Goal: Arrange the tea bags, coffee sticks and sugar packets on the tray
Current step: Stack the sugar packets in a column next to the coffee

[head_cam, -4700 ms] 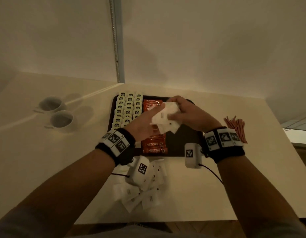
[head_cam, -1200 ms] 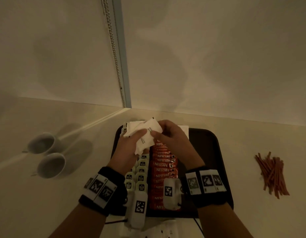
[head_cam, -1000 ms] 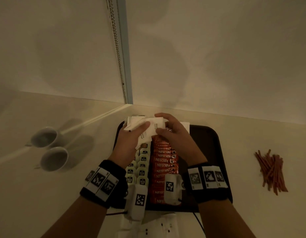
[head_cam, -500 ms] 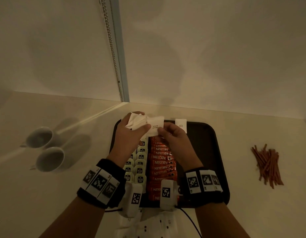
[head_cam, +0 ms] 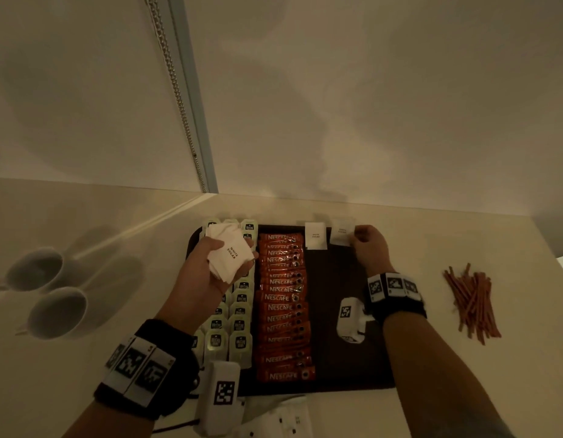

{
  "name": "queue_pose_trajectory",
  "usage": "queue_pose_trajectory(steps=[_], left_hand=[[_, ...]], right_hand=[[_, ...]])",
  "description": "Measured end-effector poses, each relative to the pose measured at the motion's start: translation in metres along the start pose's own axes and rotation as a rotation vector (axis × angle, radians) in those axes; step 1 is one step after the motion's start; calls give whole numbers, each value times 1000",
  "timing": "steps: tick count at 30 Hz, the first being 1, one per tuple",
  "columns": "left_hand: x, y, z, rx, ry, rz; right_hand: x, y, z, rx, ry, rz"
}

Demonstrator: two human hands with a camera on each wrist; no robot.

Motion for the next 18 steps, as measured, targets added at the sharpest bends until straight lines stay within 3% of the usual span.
queue_pose_trajectory(steps=[6, 18], left_hand=[[2, -8, 3, 50, 12, 51], [0, -1, 1, -7, 7, 49]], right_hand=[[9, 9, 21, -18, 5, -161], [6, 13, 22, 0, -30, -238]])
Point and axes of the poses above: each hand's wrist, its own z-axis towards the middle knuckle, its own y-axis out of the palm, x = y × z, the point moved 9 cm from there along z, towards the middle knuckle, and after that the axes turned 13 degrees about -z, right-handed, at the moved point
